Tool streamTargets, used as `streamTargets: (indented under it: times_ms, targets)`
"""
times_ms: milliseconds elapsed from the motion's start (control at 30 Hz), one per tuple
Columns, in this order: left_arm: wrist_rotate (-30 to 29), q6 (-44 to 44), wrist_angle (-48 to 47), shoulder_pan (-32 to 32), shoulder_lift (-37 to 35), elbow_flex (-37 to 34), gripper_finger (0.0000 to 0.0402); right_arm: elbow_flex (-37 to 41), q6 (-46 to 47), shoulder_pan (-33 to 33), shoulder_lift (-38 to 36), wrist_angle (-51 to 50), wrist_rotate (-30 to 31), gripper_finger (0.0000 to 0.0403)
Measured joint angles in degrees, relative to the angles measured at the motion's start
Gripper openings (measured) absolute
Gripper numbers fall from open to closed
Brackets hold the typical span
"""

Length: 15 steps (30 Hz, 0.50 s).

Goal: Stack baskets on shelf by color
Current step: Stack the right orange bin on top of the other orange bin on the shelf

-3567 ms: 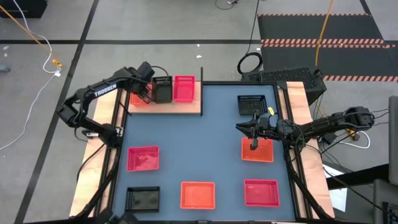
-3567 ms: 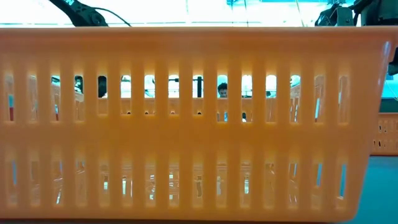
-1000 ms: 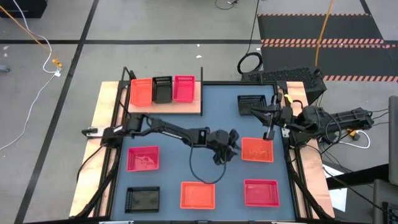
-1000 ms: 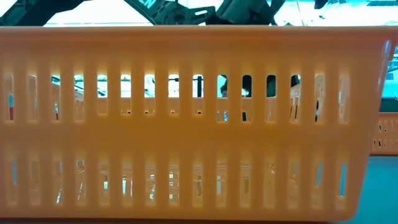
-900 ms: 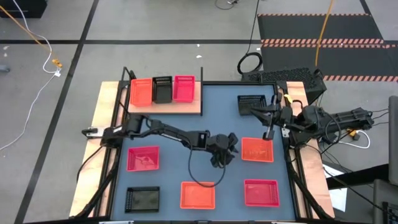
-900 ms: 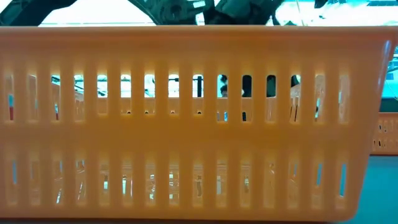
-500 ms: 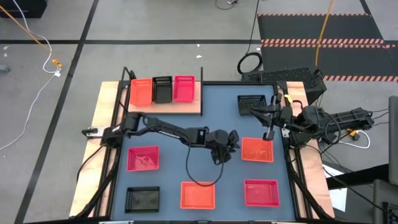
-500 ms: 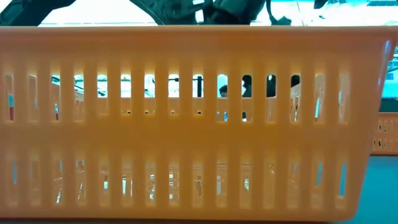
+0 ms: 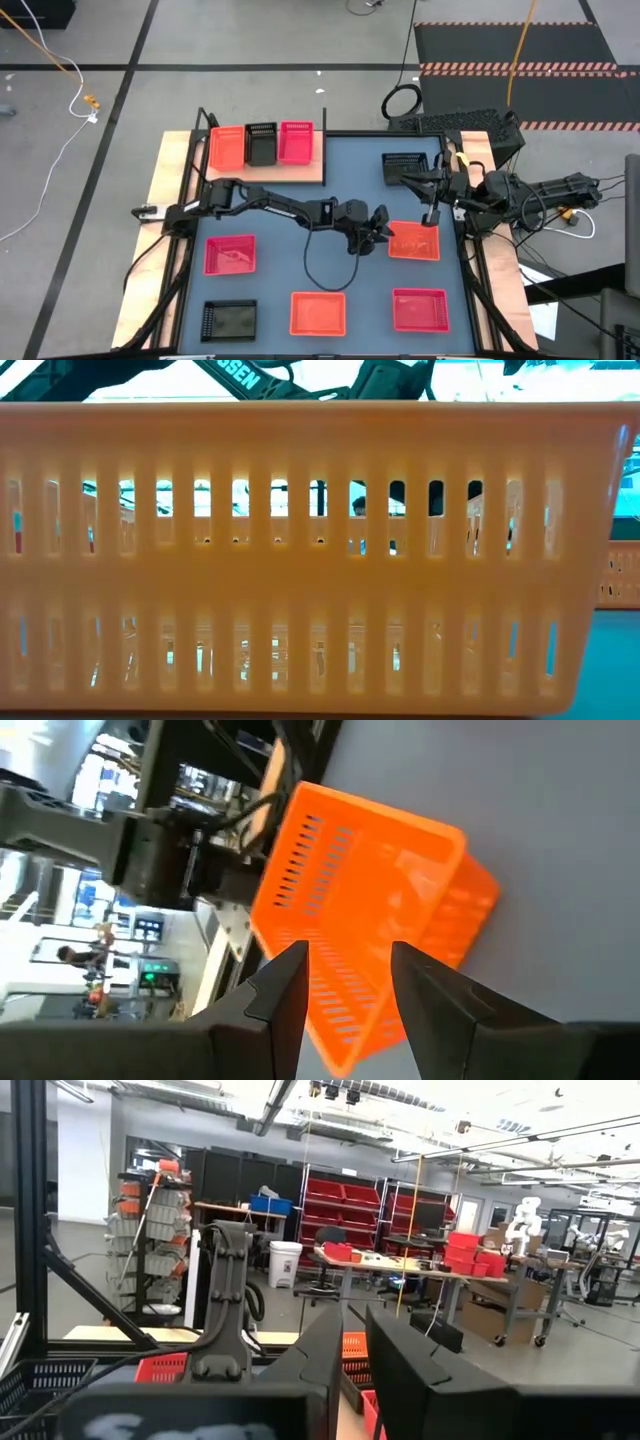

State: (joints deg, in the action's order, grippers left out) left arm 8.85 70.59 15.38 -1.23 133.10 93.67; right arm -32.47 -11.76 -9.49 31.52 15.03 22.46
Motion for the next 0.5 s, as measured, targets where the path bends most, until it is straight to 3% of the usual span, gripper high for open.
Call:
streamTargets:
  times_ms: [500]
  targets:
    - [0.12, 2.42, -7.76, 0.0, 8.19, 11.97, 0.0147, 0.02, -0.49, 0.02, 0.04, 0.04, -0.02, 0.0045]
